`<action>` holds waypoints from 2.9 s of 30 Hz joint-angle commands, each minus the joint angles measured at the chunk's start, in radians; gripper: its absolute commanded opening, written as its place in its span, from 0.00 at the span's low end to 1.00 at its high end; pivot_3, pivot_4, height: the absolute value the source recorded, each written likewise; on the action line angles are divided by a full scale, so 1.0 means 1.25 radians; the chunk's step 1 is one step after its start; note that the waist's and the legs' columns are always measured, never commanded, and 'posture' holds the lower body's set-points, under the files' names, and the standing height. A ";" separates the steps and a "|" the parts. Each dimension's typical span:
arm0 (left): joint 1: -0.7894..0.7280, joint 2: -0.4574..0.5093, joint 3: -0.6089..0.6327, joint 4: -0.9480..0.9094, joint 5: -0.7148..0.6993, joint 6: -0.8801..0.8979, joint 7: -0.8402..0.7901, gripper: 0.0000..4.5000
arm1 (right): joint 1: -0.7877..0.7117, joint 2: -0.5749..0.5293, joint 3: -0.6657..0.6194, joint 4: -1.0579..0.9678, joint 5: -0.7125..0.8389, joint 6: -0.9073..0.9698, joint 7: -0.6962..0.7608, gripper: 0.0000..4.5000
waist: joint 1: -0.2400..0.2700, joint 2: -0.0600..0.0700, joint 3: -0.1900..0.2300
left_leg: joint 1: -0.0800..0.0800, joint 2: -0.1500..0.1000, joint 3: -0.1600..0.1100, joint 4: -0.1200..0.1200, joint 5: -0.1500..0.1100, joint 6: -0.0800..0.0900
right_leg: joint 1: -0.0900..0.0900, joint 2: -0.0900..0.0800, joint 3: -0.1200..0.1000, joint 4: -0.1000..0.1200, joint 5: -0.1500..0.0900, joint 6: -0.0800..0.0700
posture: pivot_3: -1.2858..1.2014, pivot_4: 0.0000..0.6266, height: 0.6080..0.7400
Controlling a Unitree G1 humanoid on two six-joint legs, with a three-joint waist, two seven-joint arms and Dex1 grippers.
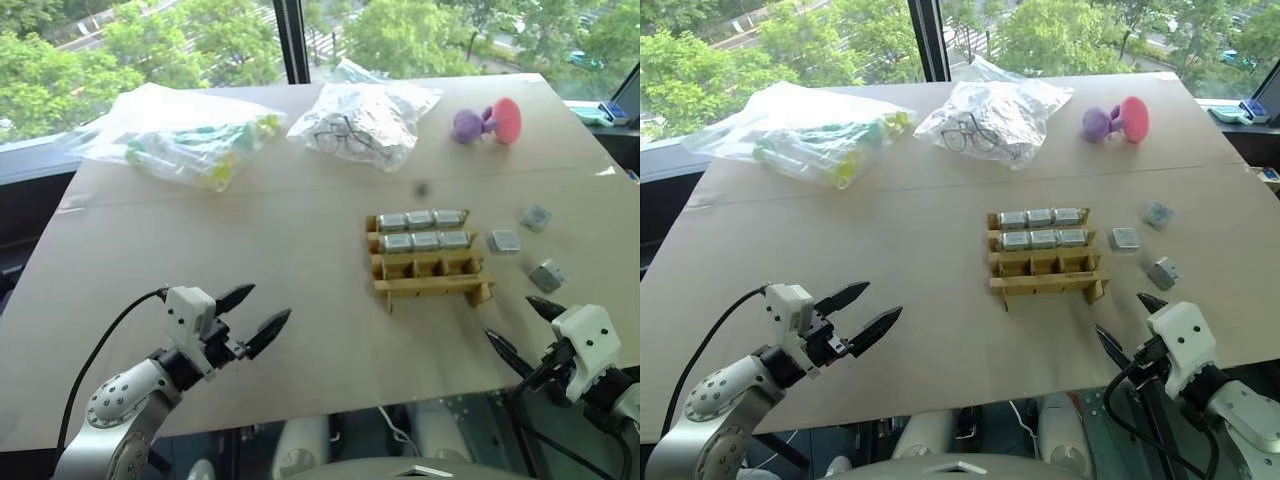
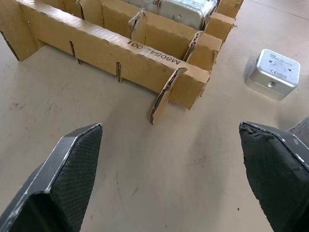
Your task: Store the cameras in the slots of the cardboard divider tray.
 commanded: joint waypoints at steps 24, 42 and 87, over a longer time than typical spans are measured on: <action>-0.266 0.166 -0.115 -0.004 -0.181 0.038 -0.367 0.98 | -0.419 -0.215 -0.074 0.222 0.098 0.540 -0.129 1.00 | 0.001 0.000 0.000 | 0.001 -0.001 -0.001 0.002 0.002 0.004 | 0.004 0.003 -0.001 0.002 0.000 0.000 | 0.52 0.24 1.00; -0.213 0.137 -0.080 -0.024 -0.167 0.022 -0.300 1.00 | -0.537 -0.345 0.179 0.060 0.032 0.169 0.182 0.20 | -0.002 0.001 0.001 | 0.002 0.002 -0.001 0.003 0.002 0.004 | 0.004 0.006 -0.001 0.003 0.000 0.000 | 0.52 0.24 1.00; -0.152 0.136 -0.062 -0.066 -0.151 -0.003 -0.251 1.00 | -0.855 -0.190 0.375 0.249 -0.080 0.202 0.346 0.96 | 0.003 0.000 0.001 | 0.001 0.000 -0.002 0.006 0.004 0.000 | 0.004 0.003 -0.001 0.004 0.001 0.000 | 0.52 0.24 1.00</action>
